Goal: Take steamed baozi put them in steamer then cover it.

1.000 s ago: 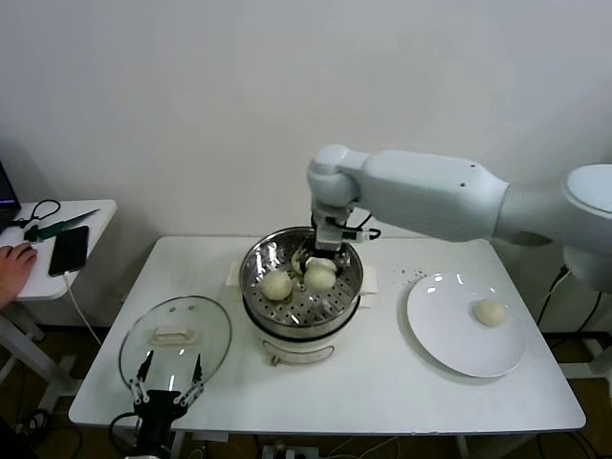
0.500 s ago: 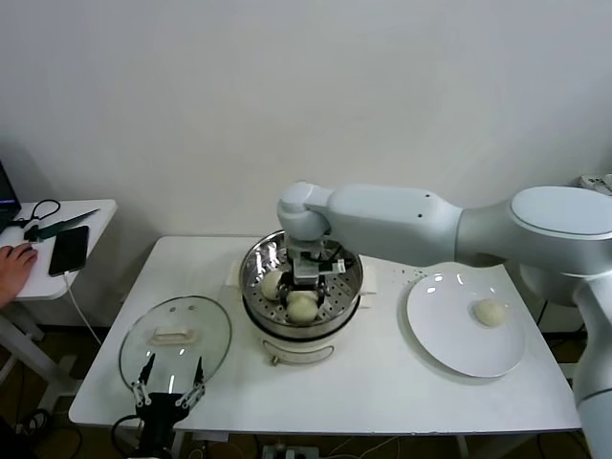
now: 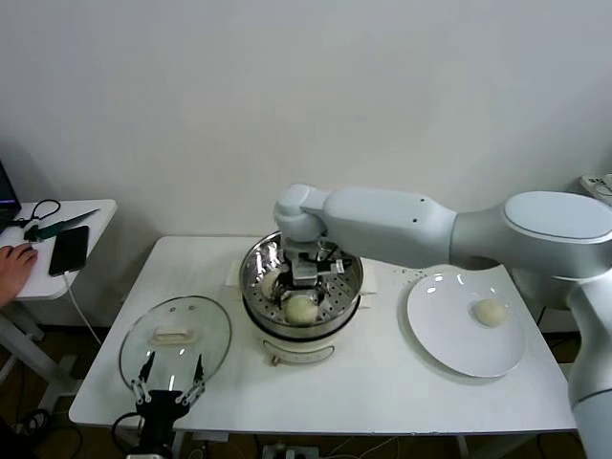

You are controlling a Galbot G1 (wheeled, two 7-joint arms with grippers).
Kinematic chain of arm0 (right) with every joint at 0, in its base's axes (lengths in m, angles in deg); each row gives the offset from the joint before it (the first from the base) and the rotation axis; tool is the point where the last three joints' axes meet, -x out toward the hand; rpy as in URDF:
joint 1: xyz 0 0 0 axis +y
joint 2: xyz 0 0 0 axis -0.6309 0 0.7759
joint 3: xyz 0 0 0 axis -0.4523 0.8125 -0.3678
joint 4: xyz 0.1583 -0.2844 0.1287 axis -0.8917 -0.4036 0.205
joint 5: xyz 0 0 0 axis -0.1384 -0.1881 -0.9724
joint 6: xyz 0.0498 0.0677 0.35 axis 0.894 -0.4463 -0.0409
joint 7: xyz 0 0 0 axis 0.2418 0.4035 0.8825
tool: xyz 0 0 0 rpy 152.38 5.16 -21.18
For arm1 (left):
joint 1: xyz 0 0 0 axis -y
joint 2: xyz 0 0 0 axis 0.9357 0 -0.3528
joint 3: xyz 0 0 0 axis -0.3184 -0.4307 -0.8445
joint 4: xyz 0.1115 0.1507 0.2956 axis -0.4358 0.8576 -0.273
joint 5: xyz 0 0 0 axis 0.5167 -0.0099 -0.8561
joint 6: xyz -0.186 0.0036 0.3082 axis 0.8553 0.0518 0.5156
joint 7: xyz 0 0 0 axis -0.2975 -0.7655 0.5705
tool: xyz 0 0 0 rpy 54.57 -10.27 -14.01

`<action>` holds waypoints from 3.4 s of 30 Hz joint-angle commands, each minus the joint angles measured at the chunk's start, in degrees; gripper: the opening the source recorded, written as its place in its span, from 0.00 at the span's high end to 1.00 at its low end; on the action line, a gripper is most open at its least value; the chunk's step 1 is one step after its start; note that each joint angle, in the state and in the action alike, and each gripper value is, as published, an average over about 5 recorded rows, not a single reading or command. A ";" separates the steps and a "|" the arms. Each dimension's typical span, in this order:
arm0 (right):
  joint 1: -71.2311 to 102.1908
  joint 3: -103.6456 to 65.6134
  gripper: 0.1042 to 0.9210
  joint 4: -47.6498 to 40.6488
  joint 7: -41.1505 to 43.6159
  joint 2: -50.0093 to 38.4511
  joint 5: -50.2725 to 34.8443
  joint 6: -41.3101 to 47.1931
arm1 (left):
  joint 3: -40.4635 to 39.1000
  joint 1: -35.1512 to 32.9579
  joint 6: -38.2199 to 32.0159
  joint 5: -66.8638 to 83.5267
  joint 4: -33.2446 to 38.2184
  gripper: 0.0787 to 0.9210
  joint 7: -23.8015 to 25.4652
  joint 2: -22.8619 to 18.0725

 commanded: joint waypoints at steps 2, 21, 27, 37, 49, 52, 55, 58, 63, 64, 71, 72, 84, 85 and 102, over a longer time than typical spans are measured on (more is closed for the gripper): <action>-7.92 -0.92 0.12 0.96 -1.38 -9.70 -3.30 1.93 | -0.07 0.28 0.29 0.12 -0.03 0.12 0.03 0.31; 2.51 -2.56 0.12 -5.07 -3.40 -41.88 -19.70 35.18 | -0.15 0.33 0.03 0.49 0.67 0.12 0.26 0.79; 18.31 -18.09 0.12 -13.67 -0.57 -43.23 -9.38 32.88 | -0.34 0.30 0.20 0.19 1.01 0.12 0.23 0.39; 32.18 -34.54 0.12 -22.83 0.41 -40.32 3.18 29.72 | 0.05 -0.28 0.33 -0.58 0.68 0.12 0.08 0.44; 33.75 -40.44 0.12 -34.09 -1.05 -33.16 9.04 26.25 | -0.46 -0.25 0.61 -2.00 0.46 0.12 -0.16 -0.43; 33.88 -41.25 0.12 -36.02 -1.31 -31.64 10.21 25.66 | -0.58 -0.19 0.64 -2.11 0.39 0.12 -0.20 -0.61; 33.98 -41.91 0.12 -37.52 -1.59 -30.32 11.49 25.14 | -0.57 -0.16 0.67 -2.16 0.34 0.12 -0.21 -0.69; 33.98 -42.57 0.12 -39.27 -1.91 -29.02 13.00 24.51 | -0.46 -0.14 0.74 -2.21 0.26 0.12 -0.22 -0.64; 34.10 -42.75 0.12 -40.09 -2.05 -27.65 13.52 24.31 | -0.29 -0.02 0.74 -2.20 0.04 0.12 -0.27 -0.63; 34.14 -42.74 0.12 -40.05 -2.03 -27.46 13.49 24.33 | -0.29 -0.02 0.73 -2.20 0.02 0.12 -0.28 -0.64; 33.80 -42.75 0.12 -40.30 -1.90 -26.74 13.31 24.37 | -0.21 -0.18 0.62 -2.18 0.15 0.12 -0.31 -0.65; 33.70 -42.76 0.12 -40.40 -1.90 -26.67 13.28 24.36 | -0.20 -0.23 0.60 -2.18 0.16 0.12 -0.32 -0.65; 32.17 -41.93 0.27 -39.60 -1.51 -27.43 11.13 24.79 | -0.42 -0.81 0.58 -2.48 0.47 0.12 -0.37 -0.87; 31.71 -41.39 0.28 -39.29 -1.50 -27.70 10.14 25.10 | -0.44 -0.79 0.71 -2.47 0.63 0.12 -0.34 -0.89; -6.62 2.58 0.30 -11.74 -7.36 -29.62 -38.46 45.78 | -2.33 -0.80 2.22 -3.54 1.95 0.12 -0.62 -0.12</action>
